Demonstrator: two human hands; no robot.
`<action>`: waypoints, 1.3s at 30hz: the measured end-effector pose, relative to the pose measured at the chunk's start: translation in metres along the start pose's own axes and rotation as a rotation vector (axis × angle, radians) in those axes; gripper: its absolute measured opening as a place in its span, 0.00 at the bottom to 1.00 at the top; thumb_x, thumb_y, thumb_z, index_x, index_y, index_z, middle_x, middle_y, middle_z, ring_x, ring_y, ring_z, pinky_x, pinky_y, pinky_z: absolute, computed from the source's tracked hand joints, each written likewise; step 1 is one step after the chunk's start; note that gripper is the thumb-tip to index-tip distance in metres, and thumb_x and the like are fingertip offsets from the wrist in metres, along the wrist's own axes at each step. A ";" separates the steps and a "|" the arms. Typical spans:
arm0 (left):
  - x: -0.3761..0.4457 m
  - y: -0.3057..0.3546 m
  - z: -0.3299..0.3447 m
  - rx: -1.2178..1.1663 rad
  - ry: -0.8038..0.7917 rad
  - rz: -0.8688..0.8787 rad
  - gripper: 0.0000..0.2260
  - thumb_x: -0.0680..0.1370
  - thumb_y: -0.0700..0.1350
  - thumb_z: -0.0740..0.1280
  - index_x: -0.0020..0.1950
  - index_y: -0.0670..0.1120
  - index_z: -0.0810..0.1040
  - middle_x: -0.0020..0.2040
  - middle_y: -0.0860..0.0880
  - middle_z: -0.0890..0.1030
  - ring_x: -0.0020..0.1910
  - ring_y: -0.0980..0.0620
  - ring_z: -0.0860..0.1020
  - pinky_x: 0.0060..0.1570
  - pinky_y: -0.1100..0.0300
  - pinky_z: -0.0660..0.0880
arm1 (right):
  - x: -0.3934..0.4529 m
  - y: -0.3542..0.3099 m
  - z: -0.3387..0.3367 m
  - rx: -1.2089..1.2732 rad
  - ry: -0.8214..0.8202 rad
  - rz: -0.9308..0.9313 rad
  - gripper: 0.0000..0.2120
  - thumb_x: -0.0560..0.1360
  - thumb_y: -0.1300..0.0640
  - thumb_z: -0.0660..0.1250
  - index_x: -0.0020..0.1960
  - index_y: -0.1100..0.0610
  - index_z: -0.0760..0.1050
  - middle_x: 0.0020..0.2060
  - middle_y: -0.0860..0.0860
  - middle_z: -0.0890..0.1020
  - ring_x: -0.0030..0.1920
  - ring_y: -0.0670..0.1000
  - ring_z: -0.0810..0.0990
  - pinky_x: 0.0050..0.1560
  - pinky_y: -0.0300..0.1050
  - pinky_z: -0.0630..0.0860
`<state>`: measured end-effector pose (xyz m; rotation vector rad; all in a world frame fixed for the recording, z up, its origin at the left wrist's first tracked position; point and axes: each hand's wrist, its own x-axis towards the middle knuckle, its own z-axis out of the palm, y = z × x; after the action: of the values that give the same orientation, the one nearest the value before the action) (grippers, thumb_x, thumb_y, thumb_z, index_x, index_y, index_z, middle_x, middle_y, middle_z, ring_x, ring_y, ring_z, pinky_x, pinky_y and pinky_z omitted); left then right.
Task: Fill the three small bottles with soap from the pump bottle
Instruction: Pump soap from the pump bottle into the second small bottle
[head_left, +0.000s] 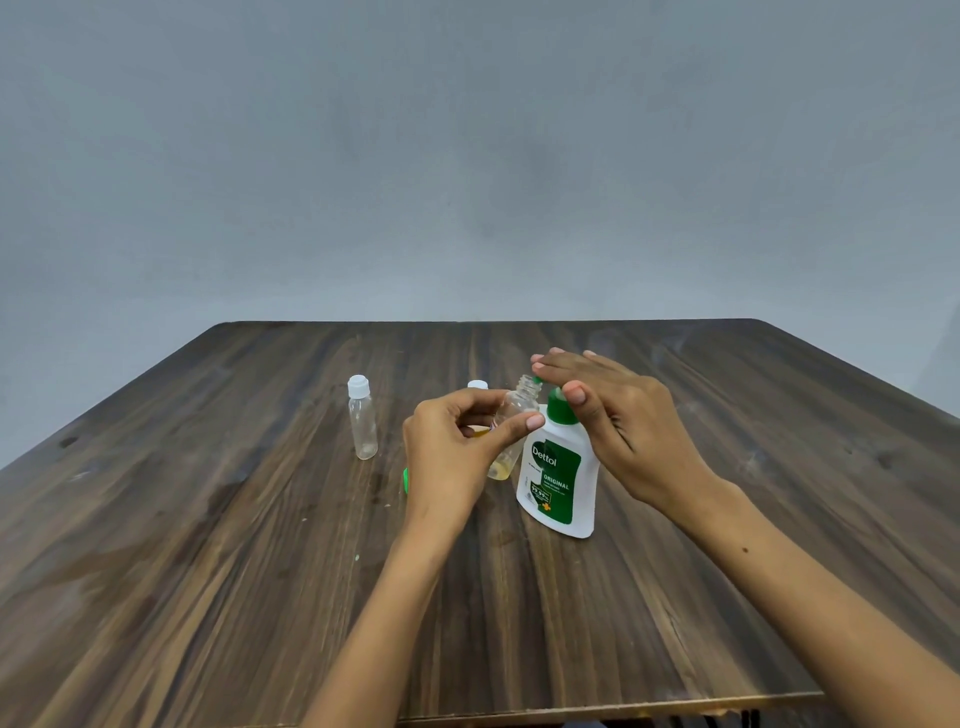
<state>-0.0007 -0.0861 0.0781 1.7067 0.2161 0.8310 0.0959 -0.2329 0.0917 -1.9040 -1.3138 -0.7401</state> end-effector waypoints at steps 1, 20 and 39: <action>0.000 0.000 0.000 -0.005 -0.002 0.000 0.15 0.64 0.49 0.80 0.47 0.47 0.85 0.41 0.51 0.86 0.42 0.54 0.84 0.49 0.53 0.82 | 0.000 0.000 0.000 0.001 0.002 0.000 0.33 0.82 0.38 0.43 0.63 0.57 0.78 0.62 0.50 0.79 0.66 0.42 0.71 0.68 0.41 0.66; -0.002 0.001 -0.001 -0.007 -0.001 0.035 0.11 0.65 0.48 0.80 0.43 0.55 0.83 0.40 0.53 0.86 0.41 0.55 0.84 0.45 0.61 0.81 | 0.000 -0.002 0.002 0.088 0.043 0.038 0.33 0.81 0.36 0.44 0.61 0.57 0.80 0.60 0.49 0.81 0.66 0.45 0.74 0.68 0.46 0.69; -0.003 0.002 -0.002 -0.006 -0.006 0.040 0.11 0.65 0.49 0.80 0.42 0.57 0.82 0.40 0.53 0.86 0.41 0.57 0.84 0.45 0.62 0.81 | 0.004 -0.007 0.000 0.137 0.057 0.080 0.36 0.80 0.34 0.44 0.59 0.58 0.81 0.59 0.50 0.81 0.65 0.46 0.75 0.66 0.50 0.72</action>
<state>-0.0049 -0.0868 0.0791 1.7118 0.1761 0.8551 0.0901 -0.2294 0.0964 -1.8027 -1.2142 -0.6427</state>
